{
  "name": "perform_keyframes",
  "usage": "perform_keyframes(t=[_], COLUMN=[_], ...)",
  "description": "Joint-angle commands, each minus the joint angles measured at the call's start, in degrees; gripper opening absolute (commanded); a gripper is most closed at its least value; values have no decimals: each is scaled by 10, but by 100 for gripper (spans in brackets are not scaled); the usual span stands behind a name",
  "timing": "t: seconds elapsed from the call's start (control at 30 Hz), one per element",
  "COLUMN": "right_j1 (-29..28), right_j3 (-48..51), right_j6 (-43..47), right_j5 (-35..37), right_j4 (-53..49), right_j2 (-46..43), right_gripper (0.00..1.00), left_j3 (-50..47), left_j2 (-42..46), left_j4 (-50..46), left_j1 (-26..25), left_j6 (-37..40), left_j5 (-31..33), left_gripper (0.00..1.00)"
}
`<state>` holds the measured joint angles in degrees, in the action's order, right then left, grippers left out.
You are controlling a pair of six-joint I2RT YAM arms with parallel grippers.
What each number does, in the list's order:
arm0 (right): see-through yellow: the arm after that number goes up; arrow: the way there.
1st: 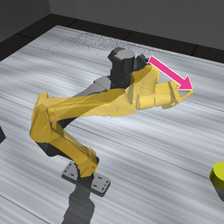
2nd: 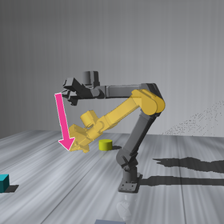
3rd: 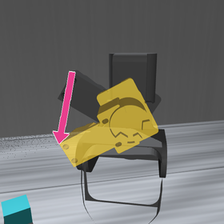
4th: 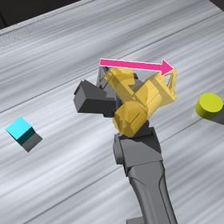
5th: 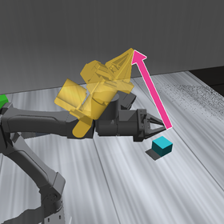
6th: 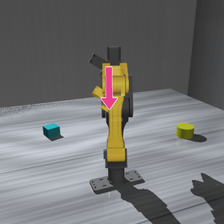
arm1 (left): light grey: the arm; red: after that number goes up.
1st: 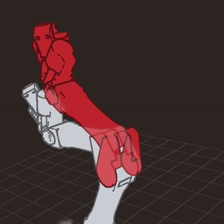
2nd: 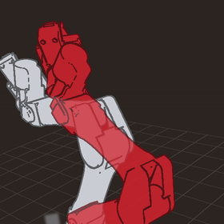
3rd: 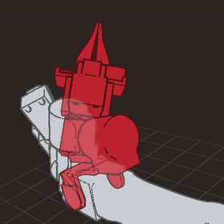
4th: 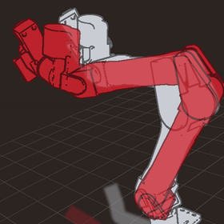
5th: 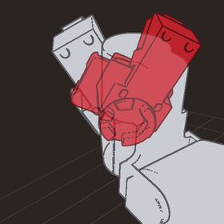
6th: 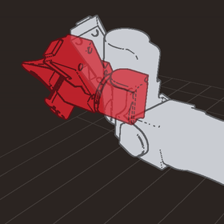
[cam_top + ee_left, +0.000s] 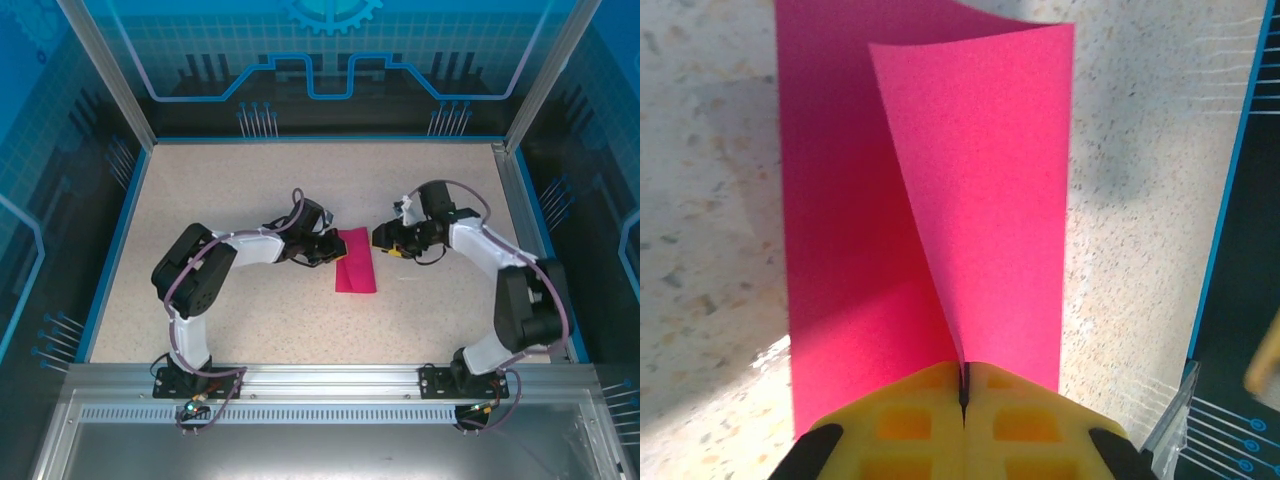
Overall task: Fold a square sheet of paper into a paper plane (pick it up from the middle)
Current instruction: First fold the square sheet of paper in half at the center of the table.
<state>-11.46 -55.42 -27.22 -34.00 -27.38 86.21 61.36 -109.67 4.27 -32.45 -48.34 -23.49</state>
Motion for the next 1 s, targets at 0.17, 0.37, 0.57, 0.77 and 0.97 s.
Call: perform_keyframes(t=[0.17,0.37,0.57,0.77,0.97], right_j1=[14,7,1,-13,-19], right_j3=[26,26,28,23,14], right_j6=[-27,-42,-44,-47,-50], right_j5=[-15,-49,-58,-53,-55], right_j4=[19,57,72,78,86], right_j2=[-5,31,56,75,92], right_gripper=[52,51,50,50,50], left_j3=[23,58,110,119,116], left_j2=[2,-34,-70,-87,-89], left_j4=[-60,-68,-107,-138,-146], left_j1=[22,27,29,36,36], left_j6=[50,80,115,117,105], left_j5=[-29,-42,-45,-44,-42], left_gripper=[3,3,4,4,4])
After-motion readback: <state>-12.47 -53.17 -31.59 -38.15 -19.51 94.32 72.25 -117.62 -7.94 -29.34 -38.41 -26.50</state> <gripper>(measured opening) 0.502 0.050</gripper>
